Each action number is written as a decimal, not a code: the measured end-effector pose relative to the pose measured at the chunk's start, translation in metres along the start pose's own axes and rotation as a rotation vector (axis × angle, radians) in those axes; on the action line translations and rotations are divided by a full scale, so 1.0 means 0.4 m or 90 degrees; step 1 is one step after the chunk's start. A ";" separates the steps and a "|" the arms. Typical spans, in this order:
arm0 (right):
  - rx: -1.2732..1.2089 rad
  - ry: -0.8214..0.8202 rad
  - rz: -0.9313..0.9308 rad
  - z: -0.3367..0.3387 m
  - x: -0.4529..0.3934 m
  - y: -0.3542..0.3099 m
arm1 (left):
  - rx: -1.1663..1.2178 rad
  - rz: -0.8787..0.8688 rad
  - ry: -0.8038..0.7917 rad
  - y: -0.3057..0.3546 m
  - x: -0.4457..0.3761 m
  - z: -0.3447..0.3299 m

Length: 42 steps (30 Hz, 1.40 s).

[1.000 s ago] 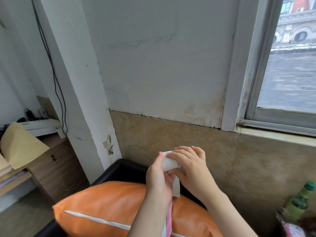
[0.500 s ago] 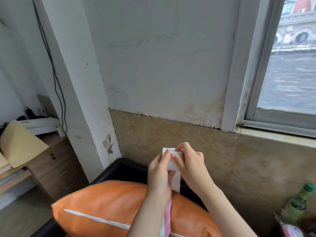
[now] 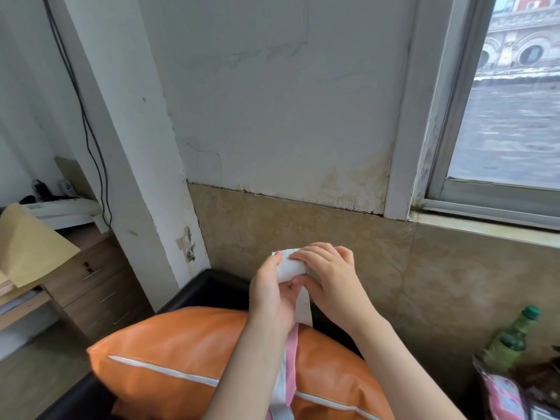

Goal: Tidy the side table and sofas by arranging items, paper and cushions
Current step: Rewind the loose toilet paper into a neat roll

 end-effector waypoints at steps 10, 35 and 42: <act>-0.125 -0.045 -0.146 0.000 0.001 0.027 | -0.007 0.003 -0.042 -0.011 0.002 -0.008; -0.234 -0.303 -0.380 -0.256 -0.029 0.171 | 0.040 -0.114 -0.100 0.210 0.086 -0.110; 0.073 -0.330 -0.423 -0.170 -0.223 0.254 | 0.034 -0.176 -0.039 0.258 0.073 -0.056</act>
Point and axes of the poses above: each hand's wrist, its own x-axis away from the middle knuckle, its own z-axis out of the back of the hand, y = z × x, the point moved 8 cm from there along -x, towards the middle knuckle, and after that the axes turned 5 degrees about -x, right-handed, at the moved point
